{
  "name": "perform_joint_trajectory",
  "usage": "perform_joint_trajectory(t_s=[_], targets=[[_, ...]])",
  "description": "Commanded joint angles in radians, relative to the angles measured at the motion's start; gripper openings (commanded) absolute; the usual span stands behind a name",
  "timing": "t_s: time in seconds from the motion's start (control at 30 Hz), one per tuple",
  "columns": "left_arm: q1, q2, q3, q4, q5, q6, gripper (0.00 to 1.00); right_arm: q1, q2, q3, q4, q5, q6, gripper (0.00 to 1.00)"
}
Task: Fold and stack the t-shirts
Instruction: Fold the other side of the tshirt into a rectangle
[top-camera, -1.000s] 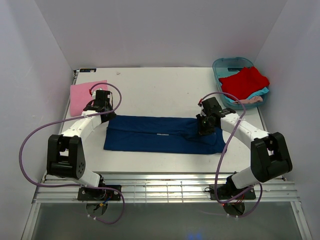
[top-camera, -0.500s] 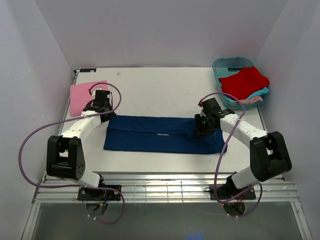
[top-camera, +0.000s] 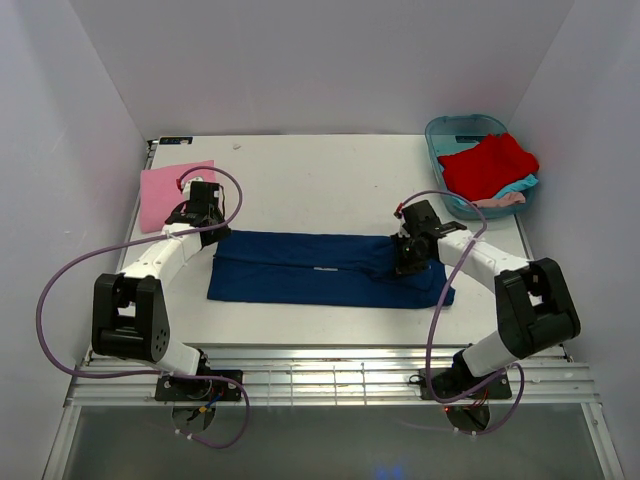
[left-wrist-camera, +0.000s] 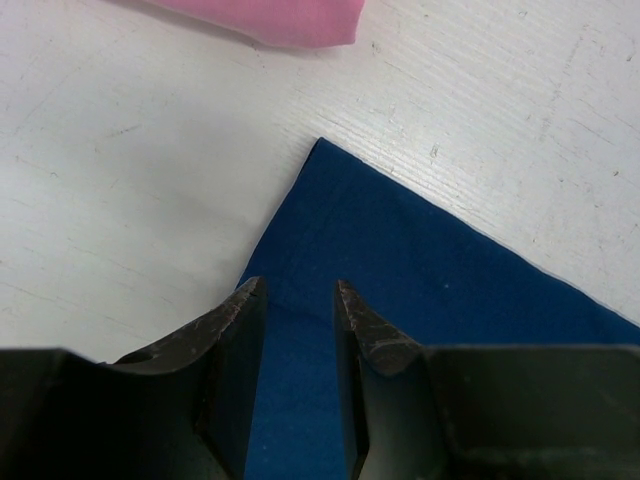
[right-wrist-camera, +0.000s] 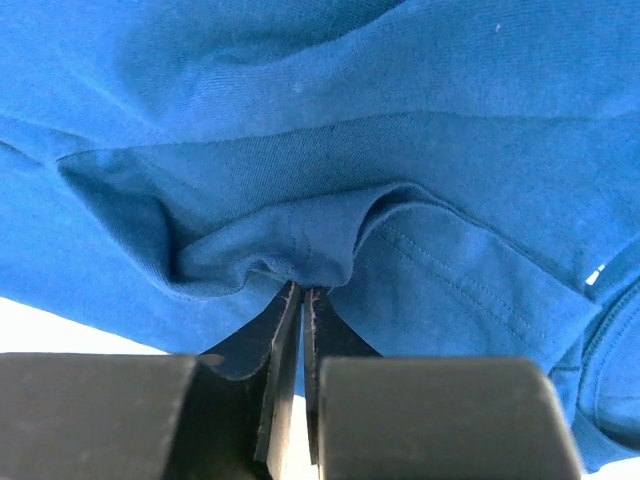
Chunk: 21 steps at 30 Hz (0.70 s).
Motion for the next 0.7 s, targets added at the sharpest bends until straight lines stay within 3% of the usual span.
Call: perform_joint_trajectory(t_s=[0.0, 0.37, 0.67], targets=[[-0.001, -0.044, -0.003, 0.005, -0.014, -0.001, 0.43, 0.004, -0.071, -0.001, -0.031, -0.007, -0.003, 0.08], [-0.001, -0.018, -0.009, 0.020, 0.006, -0.012, 0.43, 0.061, -0.255, -0.080, -0.113, -0.078, 0.058, 0.08], [-0.001, -0.004, -0.006, 0.023, 0.014, -0.012, 0.43, 0.170, -0.274, -0.160, -0.096, -0.092, 0.130, 0.08]])
